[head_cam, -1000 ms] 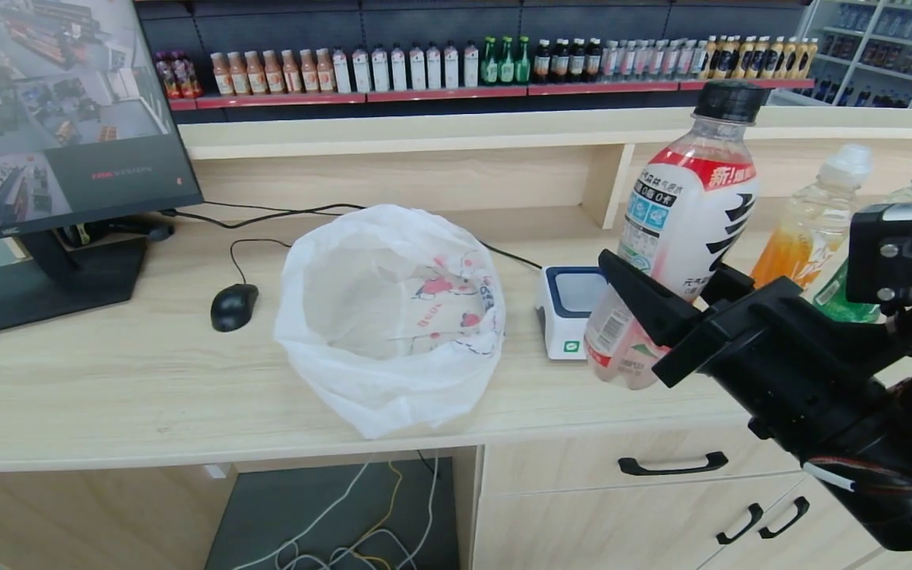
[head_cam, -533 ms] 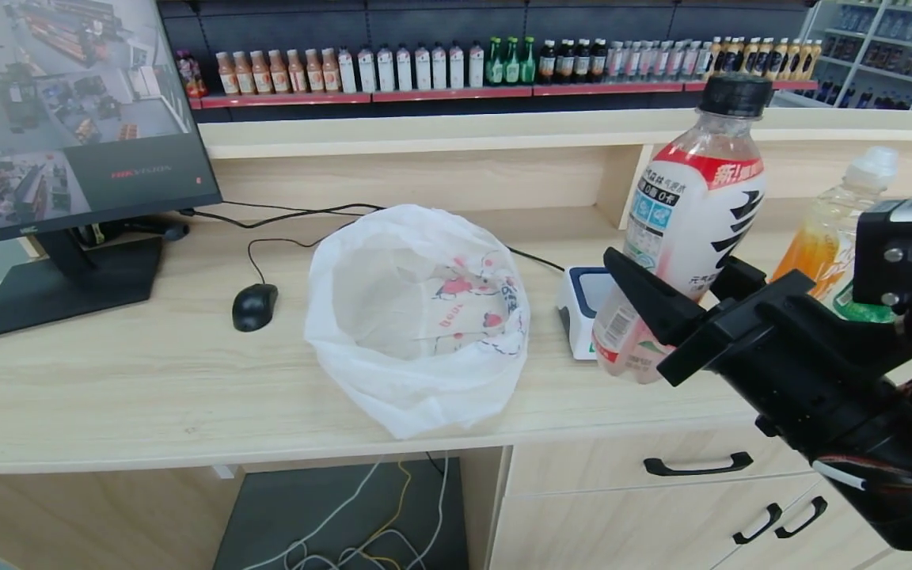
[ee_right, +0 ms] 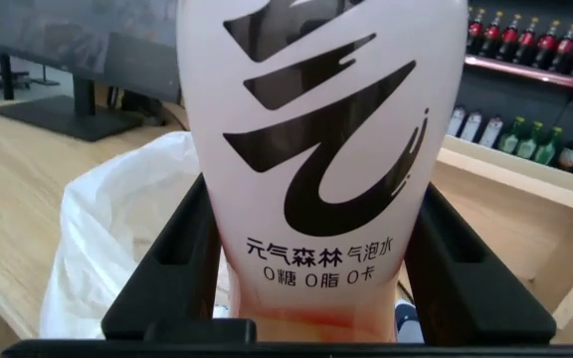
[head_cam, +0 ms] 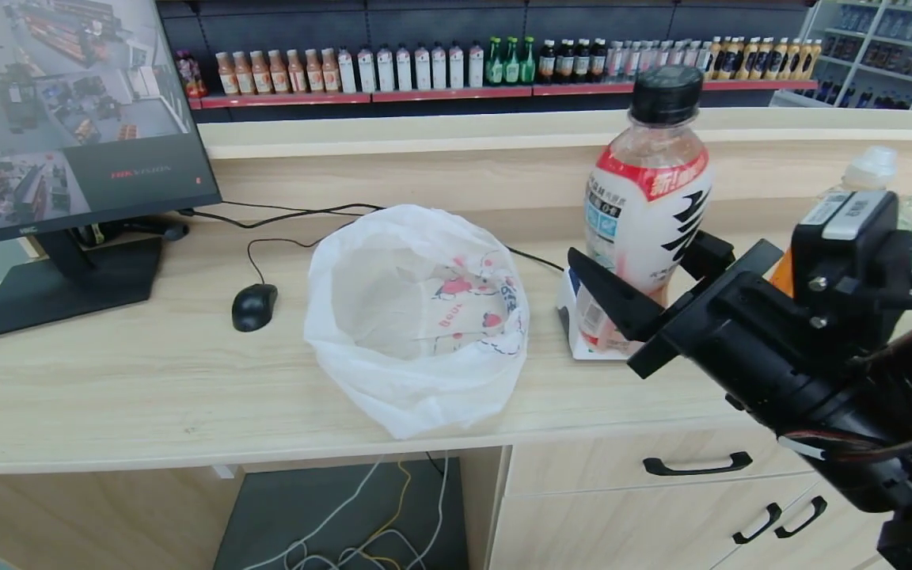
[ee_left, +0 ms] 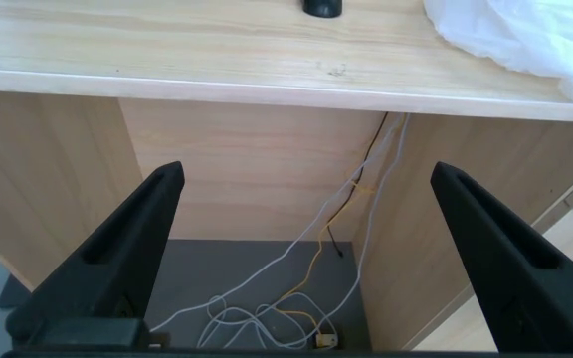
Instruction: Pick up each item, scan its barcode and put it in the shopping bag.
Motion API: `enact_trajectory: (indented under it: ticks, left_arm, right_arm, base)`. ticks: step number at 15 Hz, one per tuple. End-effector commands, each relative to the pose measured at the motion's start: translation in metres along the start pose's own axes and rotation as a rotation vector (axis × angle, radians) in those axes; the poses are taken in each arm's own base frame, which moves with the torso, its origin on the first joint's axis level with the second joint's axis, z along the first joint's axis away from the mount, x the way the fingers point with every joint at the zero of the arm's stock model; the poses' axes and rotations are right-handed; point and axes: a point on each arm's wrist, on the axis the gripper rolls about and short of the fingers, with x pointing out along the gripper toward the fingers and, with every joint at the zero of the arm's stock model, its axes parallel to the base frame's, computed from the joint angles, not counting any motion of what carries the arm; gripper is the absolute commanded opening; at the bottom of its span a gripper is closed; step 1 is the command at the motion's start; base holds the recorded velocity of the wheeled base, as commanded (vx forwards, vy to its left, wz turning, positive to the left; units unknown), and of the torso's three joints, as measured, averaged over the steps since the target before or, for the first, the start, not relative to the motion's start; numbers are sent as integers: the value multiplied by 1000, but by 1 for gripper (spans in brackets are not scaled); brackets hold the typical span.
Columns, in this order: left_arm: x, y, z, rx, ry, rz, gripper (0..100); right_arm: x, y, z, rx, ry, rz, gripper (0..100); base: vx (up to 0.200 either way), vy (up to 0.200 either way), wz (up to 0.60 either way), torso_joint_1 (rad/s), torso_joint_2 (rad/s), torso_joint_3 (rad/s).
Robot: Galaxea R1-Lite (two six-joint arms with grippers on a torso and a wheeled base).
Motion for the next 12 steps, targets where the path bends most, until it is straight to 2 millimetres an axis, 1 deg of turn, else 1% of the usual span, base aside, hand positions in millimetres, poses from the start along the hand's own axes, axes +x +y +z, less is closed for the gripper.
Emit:
enact_trajectory:
  ticks: [1,2,3,5,6,7,8,10,12]
  left_arm:
    - [0,0,0,-1,1,1,100]
    - [0,0,0,-1,0,1,100]
    - [0,0,0,-1,0,1,100]
    - [0,0,0,-1,0,1,100]
    - [0,0,0,-1,0,1,100]
    - [0,0,0,-1,1,1,100]
    - [0,0,0,-1,0,1,100]
    - [0,0,0,-1,0,1,100]
    - [0,0,0,-1,0,1,100]
  right_arm:
    - [13,5,-24,-46,55,16,0]
    - [18,2,-32,-80,67,5,0]
    - [26,-6,-39,-131,64,-9,0]
    - [37,-23,-44,-236,26,3,0]
    - [39,-28,-44,-273,18,-6,0]
    - [41,-31,-44,-286,14,-13,0]
    - [42,-39,-49,-338,8,-3,0]
    - [39,-51,-56,-396,10,29,0]
    - [36,-65,-59,-425,24,5,0]
  base:
    - [0,0,0,0,0,0]
    - [0,0,0,0,0,0]
    - [0,0,0,0,0,0]
    - [0,0,0,0,0,0]
    - [0,0,0,0,0,0]
    - [0,0,0,0,0,0]
    - [0,0,0,0,0,0]
    - [0,0,0,0,0,0]
    - [0,0,0,0,0,0]
